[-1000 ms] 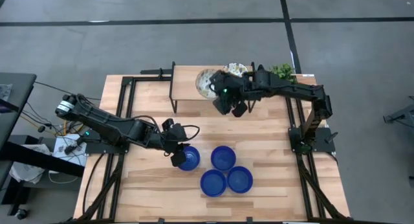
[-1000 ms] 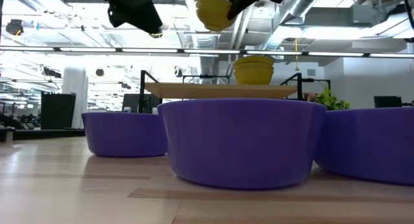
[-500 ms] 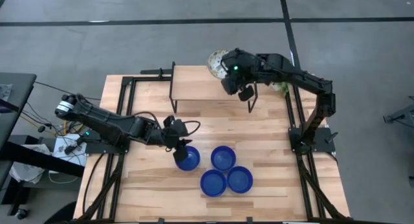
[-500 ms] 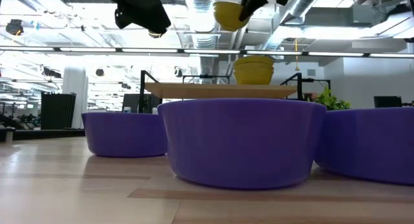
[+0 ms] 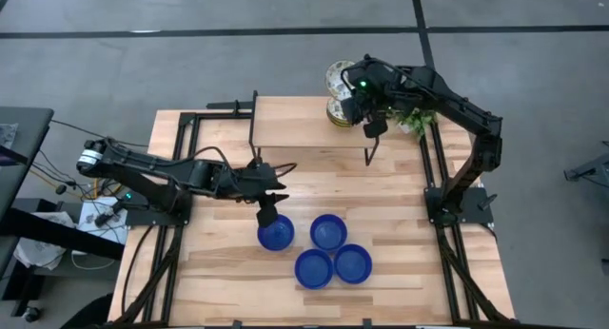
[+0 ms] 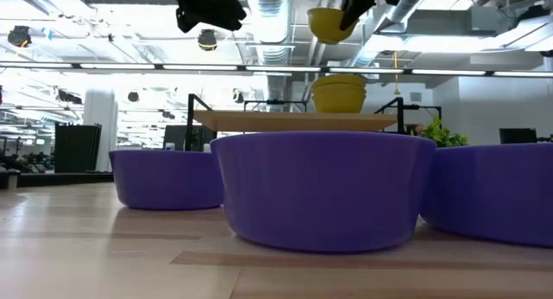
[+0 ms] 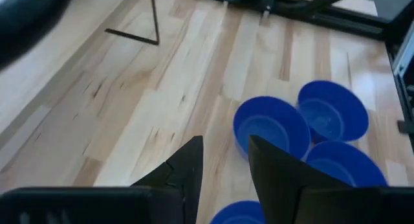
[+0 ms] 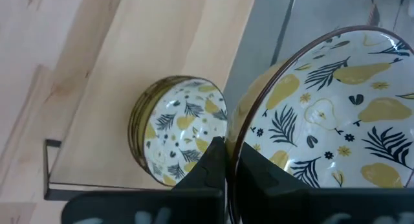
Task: Pick & Place Mini bowls
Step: Stack the yellow bowl on top of the yellow bowl on the shelf
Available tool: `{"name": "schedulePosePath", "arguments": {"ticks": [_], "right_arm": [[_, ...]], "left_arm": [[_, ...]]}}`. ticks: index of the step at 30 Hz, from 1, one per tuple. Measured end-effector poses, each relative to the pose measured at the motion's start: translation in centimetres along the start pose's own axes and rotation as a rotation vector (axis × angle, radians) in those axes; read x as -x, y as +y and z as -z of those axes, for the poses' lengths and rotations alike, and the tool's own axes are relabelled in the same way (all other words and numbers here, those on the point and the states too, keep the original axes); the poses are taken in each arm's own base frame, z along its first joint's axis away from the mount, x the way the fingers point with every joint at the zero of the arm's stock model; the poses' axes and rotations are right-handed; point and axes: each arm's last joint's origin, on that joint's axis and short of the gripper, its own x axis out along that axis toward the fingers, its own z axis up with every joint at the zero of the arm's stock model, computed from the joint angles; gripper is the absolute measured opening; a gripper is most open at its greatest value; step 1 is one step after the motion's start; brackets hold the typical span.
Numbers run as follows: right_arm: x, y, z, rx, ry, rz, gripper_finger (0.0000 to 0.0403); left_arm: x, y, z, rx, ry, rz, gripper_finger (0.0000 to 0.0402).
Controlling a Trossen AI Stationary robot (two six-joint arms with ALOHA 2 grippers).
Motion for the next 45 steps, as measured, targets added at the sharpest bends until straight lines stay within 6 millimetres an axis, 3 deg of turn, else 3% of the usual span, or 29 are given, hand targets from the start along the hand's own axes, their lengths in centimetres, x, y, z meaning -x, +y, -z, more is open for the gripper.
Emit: {"name": "schedulePosePath", "arguments": {"ticks": [4,12,20,31,45], "right_arm": [[-0.2,-0.2,0.6,-0.014,0.019,-0.007,0.0000],[-0.5,-0.7,1.4,-0.065,0.024,-0.013,0.0000],[-2.1,-0.5,1.6,-0.093,-0.026,-0.130,0.0000],[-5.7,0.2,2.4,-0.147,0.033,-0.239,0.0000],[-7.9,0.9,2.8,-0.198,0.041,-0.271,0.0000]], "left_arm": [[-0.3,0.3,0.0,0.001,-0.016,0.016,0.0121],[-0.5,0.8,1.9,0.018,-0.107,0.084,0.0125],[0.6,1.6,3.4,0.061,-0.171,0.111,0.0122],[1.0,1.8,3.5,0.064,-0.184,0.114,0.0121],[1.0,1.8,3.5,0.055,-0.185,0.112,0.0121]]}}
